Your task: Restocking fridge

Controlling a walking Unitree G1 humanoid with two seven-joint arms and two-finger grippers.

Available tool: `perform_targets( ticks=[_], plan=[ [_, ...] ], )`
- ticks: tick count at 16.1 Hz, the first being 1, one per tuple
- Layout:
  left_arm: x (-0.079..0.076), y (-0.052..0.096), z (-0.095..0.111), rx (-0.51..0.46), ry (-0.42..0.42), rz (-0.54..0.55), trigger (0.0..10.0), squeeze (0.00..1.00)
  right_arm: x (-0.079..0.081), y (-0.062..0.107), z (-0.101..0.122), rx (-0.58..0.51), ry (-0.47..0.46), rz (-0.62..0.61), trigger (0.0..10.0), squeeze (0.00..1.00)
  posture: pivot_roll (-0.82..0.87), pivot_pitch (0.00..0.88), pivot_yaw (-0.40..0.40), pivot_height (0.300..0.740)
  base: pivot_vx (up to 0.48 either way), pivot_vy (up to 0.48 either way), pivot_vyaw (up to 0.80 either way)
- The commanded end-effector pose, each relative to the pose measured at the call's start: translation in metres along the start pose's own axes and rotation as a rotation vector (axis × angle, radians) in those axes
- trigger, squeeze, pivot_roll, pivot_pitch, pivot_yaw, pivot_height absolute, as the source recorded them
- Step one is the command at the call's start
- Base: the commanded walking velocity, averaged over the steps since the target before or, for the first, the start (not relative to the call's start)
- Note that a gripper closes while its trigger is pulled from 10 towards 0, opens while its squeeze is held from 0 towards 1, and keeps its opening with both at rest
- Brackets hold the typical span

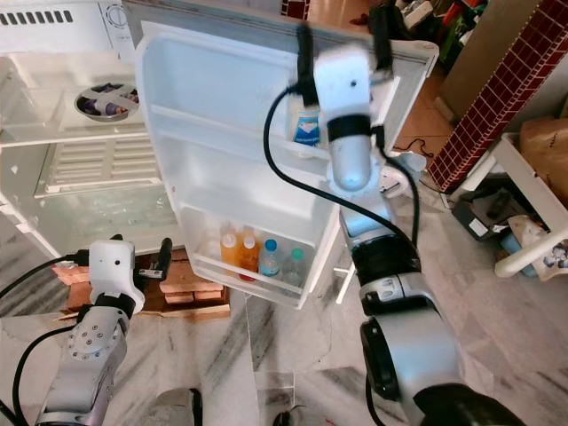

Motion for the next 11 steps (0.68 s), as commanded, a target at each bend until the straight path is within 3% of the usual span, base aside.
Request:
perform_targets(
  ticks=[1,3,4,5,6,9,11],
  plan=[
    [-0.001,0.001,-0.001,0.005,-0.009,0.001,10.0,0.0,-0.011,0.008,-0.008,0.024,-0.005,-0.015,10.0,1.0,0.18,0.098,-0.103,0.74,0.0,0.0,0.0],
    [0.0,0.002,-0.001,0.002,-0.003,0.006,10.0,0.0,-0.016,0.024,-0.016,0.053,-0.001,-0.011,10.0,1.0,0.18,0.09,-0.111,0.74,0.0,0.0,0.0],
    [0.002,0.002,-0.002,0.008,0.011,0.023,10.0,0.0,-0.02,0.04,-0.025,0.095,0.0,-0.012,10.0,1.0,0.17,0.086,-0.112,0.74,0.0,0.0,0.0],
    [0.005,0.001,-0.005,0.031,0.028,0.034,10.0,0.0,-0.029,0.079,-0.057,0.258,0.014,-0.041,10.0,1.0,0.17,0.079,-0.112,0.74,0.0,0.0,0.0],
    [0.004,0.001,-0.005,0.027,0.023,0.031,10.0,0.0,-0.031,0.087,-0.064,0.292,0.013,-0.051,10.0,1.0,0.17,0.079,-0.112,0.74,0.0,0.0,0.0],
    [0.004,0.001,-0.005,0.02,0.003,0.025,10.0,0.0,-0.036,0.143,-0.093,0.49,-0.027,-0.057,10.0,1.0,0.16,0.065,-0.103,0.74,0.0,0.0,0.0],
    [0.004,0.001,-0.004,0.019,-0.001,0.023,10.0,0.0,-0.031,0.163,-0.101,0.548,-0.066,-0.038,10.0,0.95,0.16,0.061,-0.099,0.74,0.0,0.0,0.0]
  ],
)
Point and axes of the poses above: a point about 5 cm out from each wrist's last joint towards the gripper, its own y axis pointing back from the gripper into the wrist, its own z axis along the axis of the wrist's last joint, x = y × z, the point moved 5 cm from there along -y, pointing out of the wrist towards the gripper, and after that the axes turned 13 degrees about y, right-handed, at the moved point
